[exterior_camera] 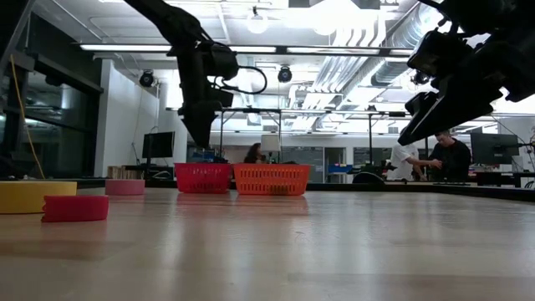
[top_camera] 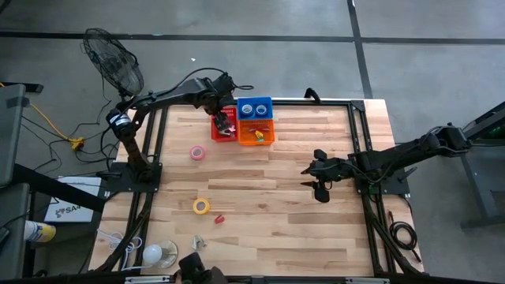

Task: Pick and place Stapler, Stapler remover, tape
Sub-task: Put the pink tape into the blue bin

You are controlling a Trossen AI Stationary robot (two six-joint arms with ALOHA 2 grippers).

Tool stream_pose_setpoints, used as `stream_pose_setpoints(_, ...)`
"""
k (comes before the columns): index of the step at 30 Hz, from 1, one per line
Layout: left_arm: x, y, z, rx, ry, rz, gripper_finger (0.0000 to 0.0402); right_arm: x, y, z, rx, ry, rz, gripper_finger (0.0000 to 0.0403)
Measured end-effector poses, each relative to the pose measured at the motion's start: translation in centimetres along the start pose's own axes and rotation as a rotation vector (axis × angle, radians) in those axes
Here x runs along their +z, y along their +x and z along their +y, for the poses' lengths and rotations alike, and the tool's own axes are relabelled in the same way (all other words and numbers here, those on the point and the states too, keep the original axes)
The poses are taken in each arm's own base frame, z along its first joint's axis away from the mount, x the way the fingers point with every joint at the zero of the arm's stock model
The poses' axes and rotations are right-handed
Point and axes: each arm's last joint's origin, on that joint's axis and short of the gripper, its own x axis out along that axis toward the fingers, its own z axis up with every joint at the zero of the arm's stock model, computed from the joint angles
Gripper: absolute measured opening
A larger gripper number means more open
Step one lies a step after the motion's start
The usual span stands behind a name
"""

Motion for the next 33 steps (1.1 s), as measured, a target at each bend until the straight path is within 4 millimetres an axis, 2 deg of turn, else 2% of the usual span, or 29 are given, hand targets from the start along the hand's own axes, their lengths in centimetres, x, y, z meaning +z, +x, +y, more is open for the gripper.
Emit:
stream_pose_setpoints(11,-0.1,-0.4,-1.9,-0.043,0.036,0.025,0.0239,0.0,0.0,0.0,0.002,0.001,0.005,0.0185)
stream_pose_setpoints(18,-1.0,-1.4,-3.2,-0.041,0.065,0.092,0.0239,-0.1,0.0,0.0,0.006,0.004,0.011,0.0185)
stream_pose_setpoints(23,-2.0,-2.9,-4.9,-0.065,0.111,0.158,0.0239,-0.3,0.0,0.0,0.021,0.004,0.029,0.0185)
stream_pose_setpoints(33,-3.1,-5.1,-9.4,-0.08,0.177,0.174,0.0239,-0.4,0.0,0.0,0.018,0.003,0.047,0.0185)
